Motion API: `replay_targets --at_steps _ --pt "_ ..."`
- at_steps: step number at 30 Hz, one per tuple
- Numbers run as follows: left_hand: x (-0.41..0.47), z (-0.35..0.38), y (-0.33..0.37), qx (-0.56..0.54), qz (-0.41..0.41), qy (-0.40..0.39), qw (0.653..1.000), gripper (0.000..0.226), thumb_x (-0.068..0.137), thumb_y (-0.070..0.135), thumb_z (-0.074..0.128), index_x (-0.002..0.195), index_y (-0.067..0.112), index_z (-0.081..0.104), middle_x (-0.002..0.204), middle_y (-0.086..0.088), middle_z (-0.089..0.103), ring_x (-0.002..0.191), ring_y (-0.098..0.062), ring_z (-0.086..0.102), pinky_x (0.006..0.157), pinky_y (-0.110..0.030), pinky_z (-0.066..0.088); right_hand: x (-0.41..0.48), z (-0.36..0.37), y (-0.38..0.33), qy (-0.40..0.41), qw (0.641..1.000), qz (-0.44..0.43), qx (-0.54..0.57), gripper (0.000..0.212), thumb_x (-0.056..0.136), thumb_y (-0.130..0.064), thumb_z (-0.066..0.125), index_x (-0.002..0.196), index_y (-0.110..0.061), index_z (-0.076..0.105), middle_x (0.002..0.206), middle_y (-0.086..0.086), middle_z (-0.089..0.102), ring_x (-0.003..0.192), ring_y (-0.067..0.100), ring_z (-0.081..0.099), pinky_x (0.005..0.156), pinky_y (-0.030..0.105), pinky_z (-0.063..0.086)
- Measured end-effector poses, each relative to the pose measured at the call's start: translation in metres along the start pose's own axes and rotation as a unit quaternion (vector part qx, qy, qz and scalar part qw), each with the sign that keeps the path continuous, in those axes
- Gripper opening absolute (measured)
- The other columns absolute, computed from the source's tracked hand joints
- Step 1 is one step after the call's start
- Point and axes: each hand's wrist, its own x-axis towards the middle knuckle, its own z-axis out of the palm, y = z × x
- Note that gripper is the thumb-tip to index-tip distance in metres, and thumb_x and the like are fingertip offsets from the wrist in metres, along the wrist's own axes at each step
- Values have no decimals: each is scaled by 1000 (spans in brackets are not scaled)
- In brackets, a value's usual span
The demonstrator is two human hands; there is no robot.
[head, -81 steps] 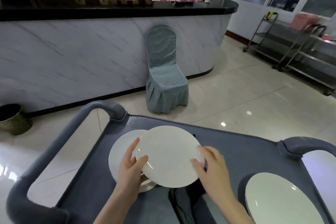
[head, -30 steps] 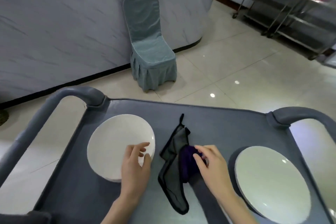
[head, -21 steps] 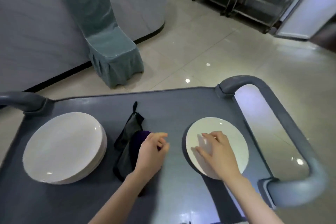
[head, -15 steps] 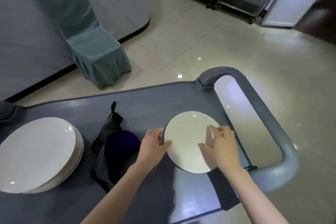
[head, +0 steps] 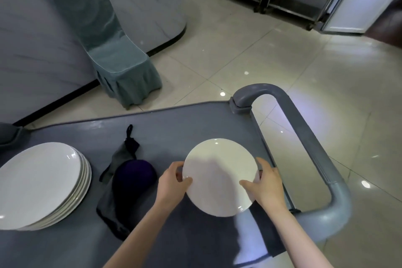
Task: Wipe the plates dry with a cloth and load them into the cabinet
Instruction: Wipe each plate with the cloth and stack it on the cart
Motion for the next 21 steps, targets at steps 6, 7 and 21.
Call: replay_targets --at_steps 6,7,21 --pt "-3 -32 -6 -74 -18 28 997 40 80 10 72 110 32 61 93 7 64 86 -12 63 70 -29 59 -1 7 -20 -27 989 -60 135 52 77 -11 79 123 -31 63 117 5 65 107 21 61 89 35 51" --pt "-4 -40 -9 -88 -19 35 995 39 79 9 73 108 33 62 92 6 66 85 -12 65 65 -23 57 -2 12 -26 -43 981 -67 175 49 81 -11 76 122 -35 62 116 -3 67 107 15 62 85 32 51" --pt "-4 -134 -61 -11 27 139 990 18 93 23 64 106 34 71 103 18 67 98 0 62 86 -20 47 -28 88 -90 -69 937 -41 340 54 97 -12 59 133 -51 54 123 -40 55 107 -21 54 79 9 46"
